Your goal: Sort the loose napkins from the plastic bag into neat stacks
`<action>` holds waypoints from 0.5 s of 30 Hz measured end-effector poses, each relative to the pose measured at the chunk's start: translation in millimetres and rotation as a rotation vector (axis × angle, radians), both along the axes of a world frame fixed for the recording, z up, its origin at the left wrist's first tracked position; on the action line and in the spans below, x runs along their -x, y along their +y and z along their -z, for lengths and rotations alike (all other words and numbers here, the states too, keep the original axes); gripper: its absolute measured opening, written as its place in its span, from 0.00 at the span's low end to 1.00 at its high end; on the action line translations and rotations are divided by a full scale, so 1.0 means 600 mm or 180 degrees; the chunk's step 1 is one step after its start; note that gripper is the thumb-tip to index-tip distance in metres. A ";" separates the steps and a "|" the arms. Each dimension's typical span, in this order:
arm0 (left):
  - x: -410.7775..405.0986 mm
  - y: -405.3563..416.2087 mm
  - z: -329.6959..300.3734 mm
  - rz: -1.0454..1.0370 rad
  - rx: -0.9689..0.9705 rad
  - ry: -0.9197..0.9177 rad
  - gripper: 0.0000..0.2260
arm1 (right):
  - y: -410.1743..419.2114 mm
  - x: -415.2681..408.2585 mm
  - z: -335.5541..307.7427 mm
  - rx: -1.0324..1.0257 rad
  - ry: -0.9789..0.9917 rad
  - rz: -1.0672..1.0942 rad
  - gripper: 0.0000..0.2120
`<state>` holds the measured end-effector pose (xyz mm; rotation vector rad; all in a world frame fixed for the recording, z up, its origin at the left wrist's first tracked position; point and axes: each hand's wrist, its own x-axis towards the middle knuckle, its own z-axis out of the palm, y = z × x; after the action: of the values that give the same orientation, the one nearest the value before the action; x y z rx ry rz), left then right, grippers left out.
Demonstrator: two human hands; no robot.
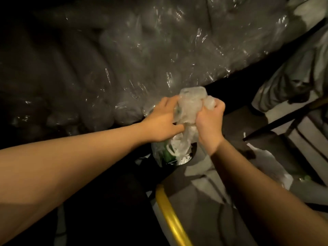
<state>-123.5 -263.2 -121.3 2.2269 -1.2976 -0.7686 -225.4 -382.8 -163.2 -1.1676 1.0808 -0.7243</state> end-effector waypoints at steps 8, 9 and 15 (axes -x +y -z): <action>-0.020 0.004 0.013 0.0018 0.0112 -0.0237 0.19 | 0.080 0.007 0.236 0.0167 0.0916 0.0257 0.08; -0.022 0.008 0.011 0.0018 0.0126 -0.0220 0.17 | 0.089 0.013 0.266 0.0394 0.1618 -0.0168 0.16; -0.039 0.026 -0.001 0.0012 0.0102 0.0064 0.08 | 0.095 0.001 0.353 0.0717 0.2756 -0.1143 0.21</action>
<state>-100.4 -247.6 -120.9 2.1867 -1.2960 -0.7645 -226.1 -326.0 -374.7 -1.8918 1.4478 -0.0226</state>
